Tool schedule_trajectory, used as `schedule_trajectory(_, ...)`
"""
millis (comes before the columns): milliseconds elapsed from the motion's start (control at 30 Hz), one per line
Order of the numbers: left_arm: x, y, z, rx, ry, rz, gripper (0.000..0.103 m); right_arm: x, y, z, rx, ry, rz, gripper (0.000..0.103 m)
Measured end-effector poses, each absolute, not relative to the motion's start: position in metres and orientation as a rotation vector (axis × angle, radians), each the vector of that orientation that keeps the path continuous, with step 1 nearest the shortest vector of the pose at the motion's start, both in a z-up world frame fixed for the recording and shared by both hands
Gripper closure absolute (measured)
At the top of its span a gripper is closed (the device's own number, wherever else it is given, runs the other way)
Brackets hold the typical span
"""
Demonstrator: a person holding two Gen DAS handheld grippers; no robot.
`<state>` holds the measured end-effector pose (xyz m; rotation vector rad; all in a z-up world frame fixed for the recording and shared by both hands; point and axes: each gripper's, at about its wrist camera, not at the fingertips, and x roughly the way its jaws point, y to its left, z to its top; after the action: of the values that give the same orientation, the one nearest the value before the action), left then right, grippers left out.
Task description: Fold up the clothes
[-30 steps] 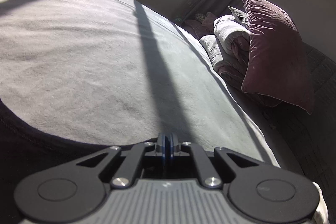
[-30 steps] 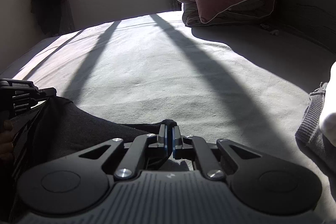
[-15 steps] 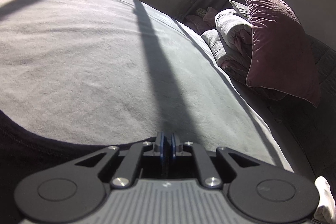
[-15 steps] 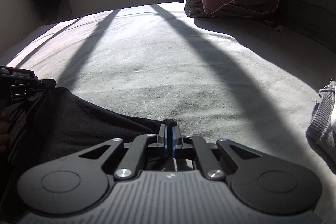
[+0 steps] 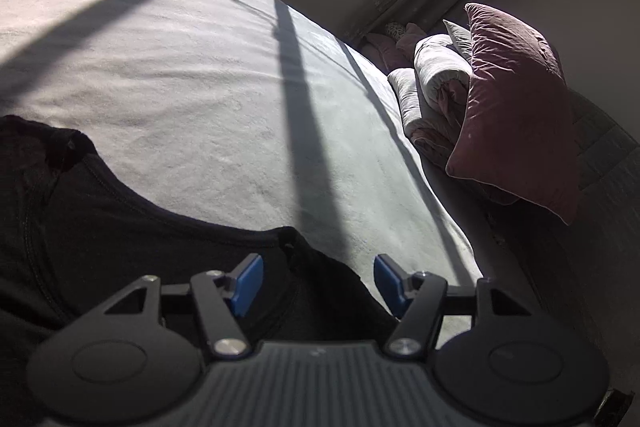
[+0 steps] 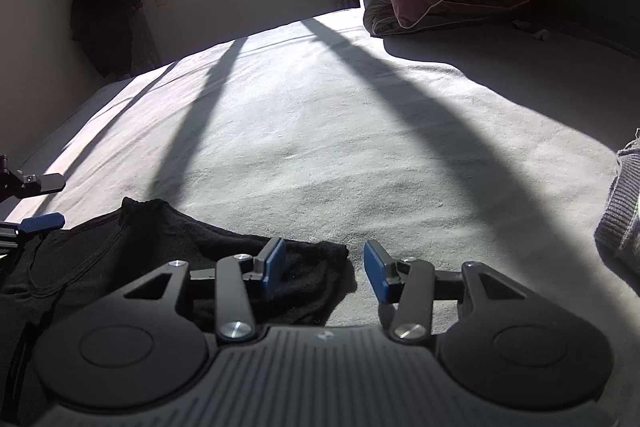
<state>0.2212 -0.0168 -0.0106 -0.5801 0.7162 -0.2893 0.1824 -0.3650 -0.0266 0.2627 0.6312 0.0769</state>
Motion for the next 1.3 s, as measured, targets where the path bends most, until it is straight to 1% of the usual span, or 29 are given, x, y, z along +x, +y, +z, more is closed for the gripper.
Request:
schedule_trajectory(100,0.193,-0.013,-0.002,-0.528,0.737,-0.297,0.040,0.172,-0.366,-0.019,0.350,0.669,0.126,0.055)
schedule_trajectory(167,0.174,-0.010,0.003,-0.493,0.750,-0.302,0.039,0.163,-0.364,-0.014,0.359,0.688,0.143,0.055)
schedule_trajectory(267,0.145,-0.004,0.011,-0.443,0.769,-0.307,0.039,0.148,-0.358,0.000,0.311,0.727,0.139,0.055)
schedule_trajectory(533,0.075,0.032,0.025,-0.390,0.817,-0.246,0.037,0.100,-0.350,0.033,0.255,0.761,0.096,0.055)
schedule_trajectory(767,0.018,0.064,0.022,-0.345,0.922,-0.187,0.032,0.047,-0.330,0.061,0.194,0.755,0.098,0.055)
schedule_trajectory(967,-0.036,0.099,0.008,-0.370,0.956,-0.170,0.031,-0.002,-0.313,0.063,0.176,0.760,0.123,0.055)
schedule_trajectory(1167,-0.078,0.116,-0.003,-0.359,0.958,-0.167,0.030,-0.041,-0.298,0.053,0.142,0.775,0.120,0.055)
schedule_trajectory(1300,-0.107,0.121,-0.010,-0.340,0.953,-0.181,0.025,-0.067,-0.288,0.049,0.109,0.780,0.111,0.054)
